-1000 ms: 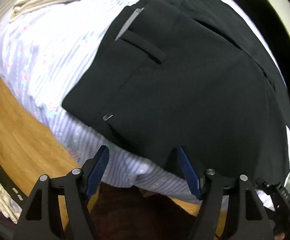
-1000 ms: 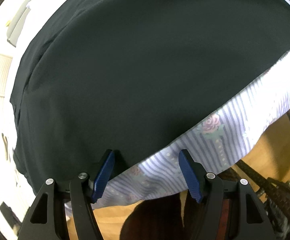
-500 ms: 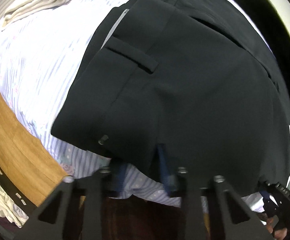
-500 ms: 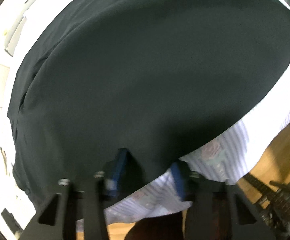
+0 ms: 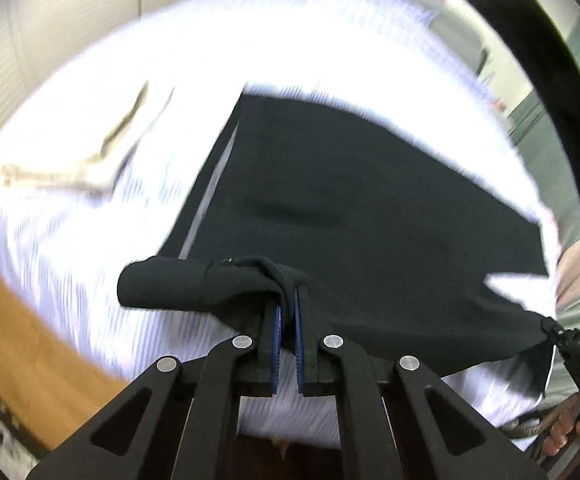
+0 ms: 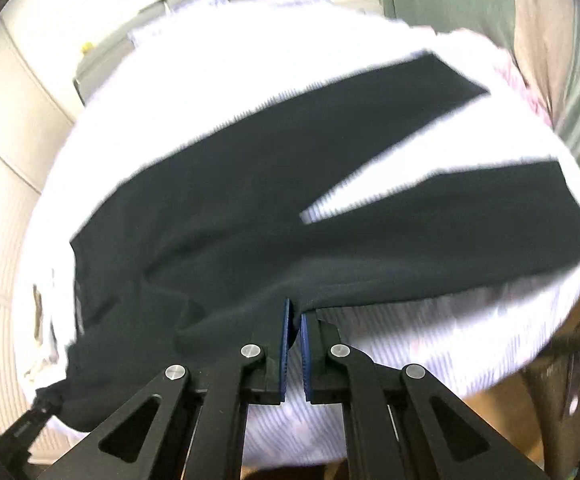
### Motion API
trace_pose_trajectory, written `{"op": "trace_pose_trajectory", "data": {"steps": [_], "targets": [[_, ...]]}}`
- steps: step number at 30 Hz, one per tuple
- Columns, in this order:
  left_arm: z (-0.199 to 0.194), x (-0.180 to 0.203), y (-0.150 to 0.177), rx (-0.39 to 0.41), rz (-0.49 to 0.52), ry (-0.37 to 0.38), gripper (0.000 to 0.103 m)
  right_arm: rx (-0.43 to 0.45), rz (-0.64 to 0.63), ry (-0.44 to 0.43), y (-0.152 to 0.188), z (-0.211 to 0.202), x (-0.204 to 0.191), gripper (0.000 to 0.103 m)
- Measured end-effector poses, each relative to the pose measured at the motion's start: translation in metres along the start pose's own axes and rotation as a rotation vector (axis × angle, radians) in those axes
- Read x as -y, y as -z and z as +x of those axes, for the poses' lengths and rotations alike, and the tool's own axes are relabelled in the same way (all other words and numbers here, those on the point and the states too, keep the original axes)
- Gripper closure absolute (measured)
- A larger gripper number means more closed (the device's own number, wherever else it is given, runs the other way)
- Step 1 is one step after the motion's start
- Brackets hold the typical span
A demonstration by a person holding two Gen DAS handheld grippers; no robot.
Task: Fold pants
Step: 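Grasp the waistband with both tools and lift it toward the hems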
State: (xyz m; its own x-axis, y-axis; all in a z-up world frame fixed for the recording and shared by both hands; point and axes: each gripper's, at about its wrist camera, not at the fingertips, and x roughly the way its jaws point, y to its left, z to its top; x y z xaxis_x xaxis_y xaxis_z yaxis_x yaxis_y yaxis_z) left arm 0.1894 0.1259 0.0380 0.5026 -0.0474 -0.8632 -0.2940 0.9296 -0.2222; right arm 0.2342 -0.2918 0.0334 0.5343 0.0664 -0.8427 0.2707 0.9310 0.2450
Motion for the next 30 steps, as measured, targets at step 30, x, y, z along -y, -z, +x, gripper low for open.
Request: {"op": "trace_pose_trajectory", "data": {"steps": [30], "targets": [[0.218,0.045,-0.234,0.049,0.029,-0.189,0.094,-0.103,-0.193,-0.019,-0.163,0.25,-0.149,0.097]]}}
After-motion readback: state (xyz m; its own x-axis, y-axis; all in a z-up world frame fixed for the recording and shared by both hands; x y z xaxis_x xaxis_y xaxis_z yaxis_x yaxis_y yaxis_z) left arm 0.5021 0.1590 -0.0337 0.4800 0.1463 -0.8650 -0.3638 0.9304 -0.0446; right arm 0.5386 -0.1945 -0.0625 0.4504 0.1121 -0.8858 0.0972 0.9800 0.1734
